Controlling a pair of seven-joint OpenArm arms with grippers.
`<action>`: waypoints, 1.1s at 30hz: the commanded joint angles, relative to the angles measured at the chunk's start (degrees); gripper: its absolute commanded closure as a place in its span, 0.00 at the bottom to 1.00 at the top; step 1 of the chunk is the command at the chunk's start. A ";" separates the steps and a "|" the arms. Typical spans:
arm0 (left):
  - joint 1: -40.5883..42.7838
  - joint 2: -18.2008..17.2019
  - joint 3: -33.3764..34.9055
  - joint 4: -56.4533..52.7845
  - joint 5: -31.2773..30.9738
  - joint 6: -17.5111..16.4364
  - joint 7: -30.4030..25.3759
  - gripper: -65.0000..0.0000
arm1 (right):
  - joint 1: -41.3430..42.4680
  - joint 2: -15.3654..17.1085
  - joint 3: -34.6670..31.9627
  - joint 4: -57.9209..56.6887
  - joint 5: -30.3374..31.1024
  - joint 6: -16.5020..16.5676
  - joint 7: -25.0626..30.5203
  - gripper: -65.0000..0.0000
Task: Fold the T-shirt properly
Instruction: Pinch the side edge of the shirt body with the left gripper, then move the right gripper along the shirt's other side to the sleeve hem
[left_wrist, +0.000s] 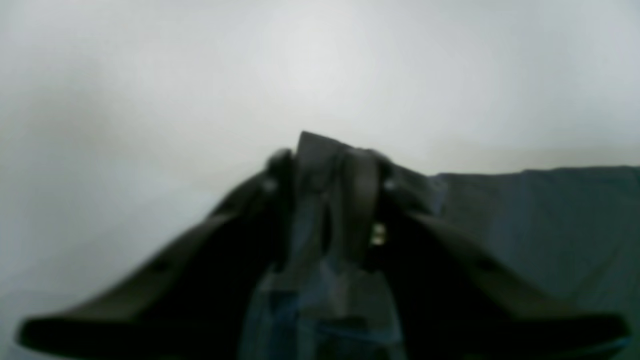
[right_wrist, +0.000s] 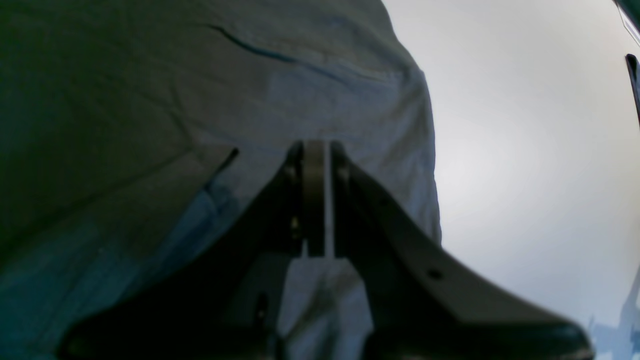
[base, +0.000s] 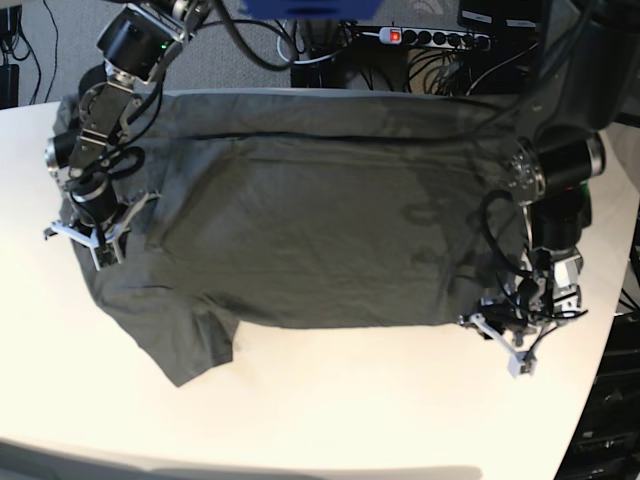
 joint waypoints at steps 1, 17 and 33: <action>0.14 0.31 0.10 -0.41 0.77 -0.60 4.29 0.86 | 0.81 0.39 -0.21 1.16 0.80 -0.45 1.32 0.99; 0.05 -3.47 -7.98 -5.51 0.77 -0.69 4.47 0.87 | 0.81 0.39 -0.30 1.16 0.80 -0.45 1.32 0.98; 0.14 -3.20 -7.63 2.58 -8.81 -5.26 12.64 0.87 | 0.81 0.30 -0.30 0.98 0.80 -0.45 1.23 0.98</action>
